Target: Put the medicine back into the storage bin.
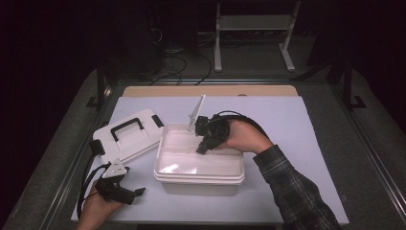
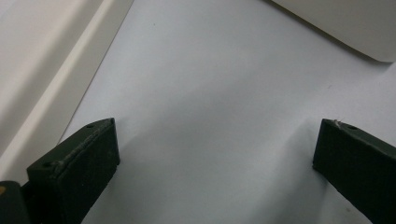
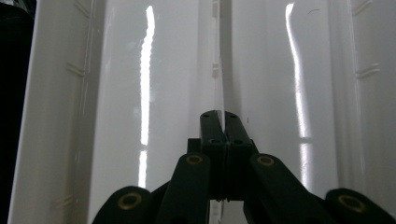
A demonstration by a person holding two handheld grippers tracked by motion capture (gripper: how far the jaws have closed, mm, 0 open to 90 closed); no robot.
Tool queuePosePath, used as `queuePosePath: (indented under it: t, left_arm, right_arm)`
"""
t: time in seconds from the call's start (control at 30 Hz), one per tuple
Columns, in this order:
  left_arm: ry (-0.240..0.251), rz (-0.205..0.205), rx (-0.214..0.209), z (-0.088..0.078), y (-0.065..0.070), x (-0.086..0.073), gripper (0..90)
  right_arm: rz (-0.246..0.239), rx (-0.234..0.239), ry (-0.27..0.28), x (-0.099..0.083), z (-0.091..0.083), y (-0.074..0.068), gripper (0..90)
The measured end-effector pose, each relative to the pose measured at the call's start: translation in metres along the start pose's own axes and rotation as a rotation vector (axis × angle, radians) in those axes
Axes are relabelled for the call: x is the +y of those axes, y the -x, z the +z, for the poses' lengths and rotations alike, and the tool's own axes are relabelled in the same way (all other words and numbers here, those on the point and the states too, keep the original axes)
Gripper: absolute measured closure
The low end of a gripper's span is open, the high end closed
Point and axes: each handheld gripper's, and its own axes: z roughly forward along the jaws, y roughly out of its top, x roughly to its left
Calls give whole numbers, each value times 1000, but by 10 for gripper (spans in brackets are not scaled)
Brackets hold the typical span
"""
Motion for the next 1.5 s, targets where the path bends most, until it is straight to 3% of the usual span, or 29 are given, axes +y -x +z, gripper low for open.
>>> queuePosePath:
  t: [0.43,0.47,0.53,0.6,0.63,0.67,0.73,0.9,0.93,1.17,1.2,1.5]
  left_arm:
    - [0,1,1,0,0,0,0]
    - [0,1,0,0,0,0,0]
    - [-2,2,0,0,0,0,0]
    - [-2,2,1,0,0,0,0]
    - [-1,2,0,0,0,0,0]
    - [-1,2,0,0,0,0,0]
    - [-2,2,0,0,0,0,0]
    - [-1,1,0,0,0,0,0]
    - [-1,1,0,0,0,0,0]
    - [-1,1,0,0,0,0,0]
    - [-1,1,0,0,0,0,0]
    - [-1,1,0,0,0,0,0]
  right_arm:
    - [1,-17,-1,-3,8,0,881]
    - [2,-16,3,-4,8,0,863]
    - [17,-42,29,-6,6,0,661]
    - [26,-54,37,-6,4,0,625]
    - [37,-71,76,-10,-1,1,541]
    - [37,-71,76,-10,-1,1,541]
    - [62,-106,100,-16,-8,1,425]
    - [98,-152,141,-30,-19,1,328]
    - [116,-189,151,-37,-26,1,273]
    - [167,-235,186,-60,-39,-1,187]
    - [196,-264,198,-68,-44,-2,176]
    - [290,-312,260,-106,-61,-5,133]
